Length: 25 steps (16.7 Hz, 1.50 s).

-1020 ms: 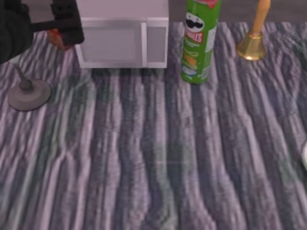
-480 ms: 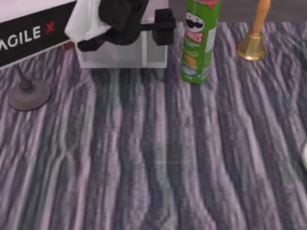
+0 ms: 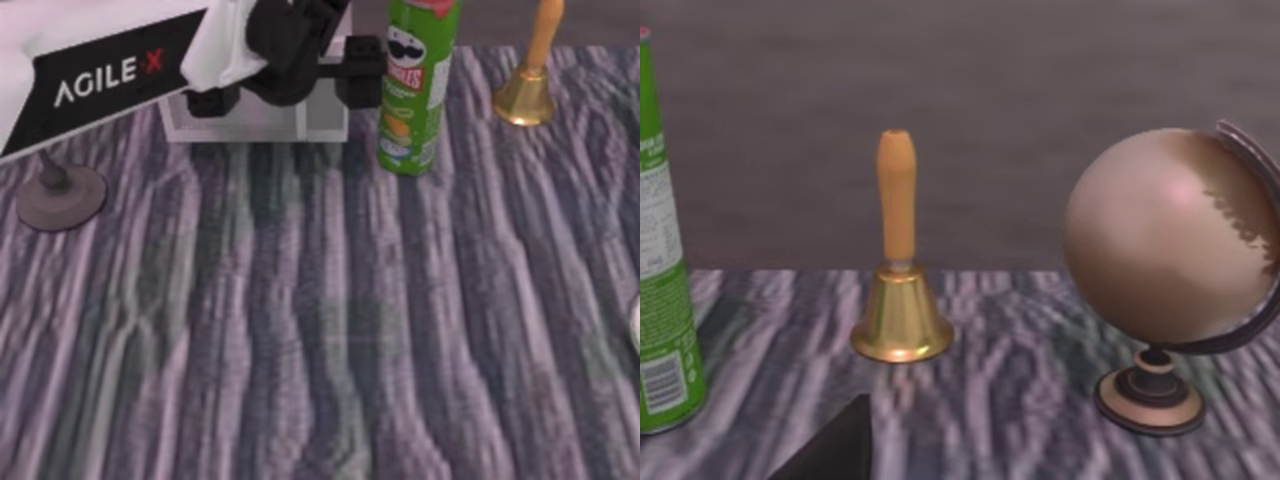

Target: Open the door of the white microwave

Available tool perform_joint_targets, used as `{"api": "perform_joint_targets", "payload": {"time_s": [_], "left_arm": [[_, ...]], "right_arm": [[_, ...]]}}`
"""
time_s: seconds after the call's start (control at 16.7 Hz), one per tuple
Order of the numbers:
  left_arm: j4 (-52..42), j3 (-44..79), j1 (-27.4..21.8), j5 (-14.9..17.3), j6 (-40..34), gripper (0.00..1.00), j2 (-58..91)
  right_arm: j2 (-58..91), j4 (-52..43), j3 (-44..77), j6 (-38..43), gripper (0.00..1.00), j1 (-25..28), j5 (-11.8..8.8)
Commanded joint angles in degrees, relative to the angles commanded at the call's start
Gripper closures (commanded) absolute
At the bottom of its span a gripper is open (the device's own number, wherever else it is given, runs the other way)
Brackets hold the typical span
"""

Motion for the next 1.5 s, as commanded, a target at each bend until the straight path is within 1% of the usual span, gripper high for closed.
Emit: {"api": "perform_joint_targets", "payload": {"time_s": [0.18,0.48,0.72,1.5], "left_arm": [[1.5,1.6,0.5,0.4,0.7,0.00,2.4],[6.8,6.2,2.9,1.9,2.7,0.00,12.3],[7.3,6.6,3.1,2.1,2.9,0.00,12.9],[7.3,6.6,3.1,2.1,2.9,0.98,12.9]], "right_arm": [[0.0,0.0,0.0,0.0,0.00,0.0,0.0],[0.0,0.0,0.0,0.0,0.00,0.0,0.0],[0.0,0.0,0.0,0.0,0.00,0.0,0.0],[0.0,0.0,0.0,0.0,0.00,0.0,0.0]]}}
